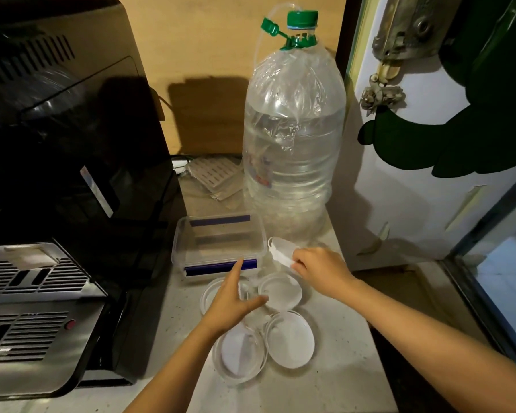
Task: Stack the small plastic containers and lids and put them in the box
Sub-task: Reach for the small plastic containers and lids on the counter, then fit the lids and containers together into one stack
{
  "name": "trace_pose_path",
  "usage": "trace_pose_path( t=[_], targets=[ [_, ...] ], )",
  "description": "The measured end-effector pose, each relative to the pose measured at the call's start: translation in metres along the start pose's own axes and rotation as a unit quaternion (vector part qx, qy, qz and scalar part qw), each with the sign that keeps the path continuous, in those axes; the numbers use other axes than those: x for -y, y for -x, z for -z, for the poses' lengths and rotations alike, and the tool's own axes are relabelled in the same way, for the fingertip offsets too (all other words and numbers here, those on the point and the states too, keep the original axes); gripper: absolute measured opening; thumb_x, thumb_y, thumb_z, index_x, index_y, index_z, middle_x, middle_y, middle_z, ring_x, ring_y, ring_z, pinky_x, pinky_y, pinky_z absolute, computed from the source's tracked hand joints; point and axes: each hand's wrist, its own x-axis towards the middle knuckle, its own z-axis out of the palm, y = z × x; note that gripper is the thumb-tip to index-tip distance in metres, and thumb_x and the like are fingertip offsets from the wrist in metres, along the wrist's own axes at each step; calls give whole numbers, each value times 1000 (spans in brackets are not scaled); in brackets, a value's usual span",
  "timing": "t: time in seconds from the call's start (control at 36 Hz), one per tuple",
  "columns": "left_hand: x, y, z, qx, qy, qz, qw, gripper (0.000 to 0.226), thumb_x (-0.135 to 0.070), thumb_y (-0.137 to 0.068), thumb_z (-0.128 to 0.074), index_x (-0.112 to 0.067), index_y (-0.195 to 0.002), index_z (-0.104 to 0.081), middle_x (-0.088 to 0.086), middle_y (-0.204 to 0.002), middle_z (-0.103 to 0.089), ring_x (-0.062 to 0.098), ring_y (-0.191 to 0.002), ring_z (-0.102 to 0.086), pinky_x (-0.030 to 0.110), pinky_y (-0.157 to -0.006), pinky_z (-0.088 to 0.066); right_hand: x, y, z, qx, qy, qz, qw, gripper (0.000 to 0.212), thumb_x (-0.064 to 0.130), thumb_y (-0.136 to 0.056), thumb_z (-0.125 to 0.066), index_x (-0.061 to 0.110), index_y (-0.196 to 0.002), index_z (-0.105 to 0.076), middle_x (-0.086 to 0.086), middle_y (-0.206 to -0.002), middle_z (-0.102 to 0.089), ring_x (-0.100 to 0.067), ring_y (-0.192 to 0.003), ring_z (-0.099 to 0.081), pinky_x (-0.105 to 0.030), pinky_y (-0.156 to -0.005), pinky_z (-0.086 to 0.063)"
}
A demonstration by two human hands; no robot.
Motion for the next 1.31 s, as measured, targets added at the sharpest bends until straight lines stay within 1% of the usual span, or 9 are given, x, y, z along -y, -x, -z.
trace_pose_path(
  t=[0.19,0.36,0.47,0.58,0.72,0.86,0.97,1.06,1.31],
  targets=[
    [-36,-2,-2,20,147,-87,985,109,-38,-55,-83,-65,-121,-2,-3,-155,-5,13,-140,-13,32,-105,-22,40,5,49,-85,-224,-13,971,14,16,-85,-59,4,-79,-62,-13,-74,-68,-29,-70,-62,-43,-65,-51],
    [-55,-5,6,35,292,-144,945,108,-13,-52,-80,-61,-124,-15,7,-141,-39,18,-122,-50,38,-96,-49,73,5,56,-74,-306,5,949,8,11,-80,-61,9,-74,-64,-10,-69,-68,-27,-67,-64,-45,-66,-54],
    [-52,-6,10,28,342,-153,927,99,5,-58,-68,-32,-137,-21,4,-111,-61,16,-99,-64,27,-71,-56,86,1,56,-55,-331,15,942,10,12,-79,-63,15,-70,-63,-5,-67,-65,-25,-67,-63,-43,-68,-53],
    [-51,-3,17,38,377,-148,913,88,-6,-51,-69,-10,-131,-31,-3,-85,-71,15,-83,-67,25,-63,-57,96,-3,56,-31,-347,29,937,7,14,-79,-65,11,-72,-65,-10,-67,-66,-24,-65,-60,-40,-67,-53],
    [-46,2,26,60,414,-121,900,88,-13,-50,-71,-5,-129,-33,6,-92,-68,18,-83,-68,28,-65,-58,93,-10,60,23,-377,53,924,11,15,-84,-61,6,-82,-67,-3,-68,-64,-14,-63,-59,-28,-63,-50],
    [-36,7,38,78,446,-83,888,99,-28,-32,-90,-22,-119,-44,11,-105,-60,21,-88,-68,37,-71,-58,57,-29,50,-27,-411,-20,911,4,24,-85,-61,24,-82,-59,3,-74,-64,-12,-66,-62,-20,-60,-47],
    [-24,12,44,83,451,-58,887,118,-40,-26,-93,-20,-129,-38,14,-109,-56,26,-94,-64,41,-74,-59,23,-36,14,50,-296,-101,949,61,35,-77,-69,13,-128,-42,-10,-118,-57,-23,-107,-55,-32,-87,-46],
    [-18,14,46,89,452,-58,886,111,-38,-29,-93,-36,-126,-39,13,-115,-51,33,-105,-56,46,-77,-57,11,-31,-18,136,-210,-113,962,91,44,-68,-75,17,-139,-25,-10,-145,-35,-27,-128,-40,-39,-101,-40],
    [-2,16,51,105,414,-39,903,99,-34,-29,-92,-43,-116,-45,8,-114,-51,26,-101,-60,40,-77,-58,7,-29,-68,256,-116,-129,951,116,45,-58,-81,21,-145,-9,-8,-154,-13,-29,-140,-15,-44,-111,-28]
  ],
)
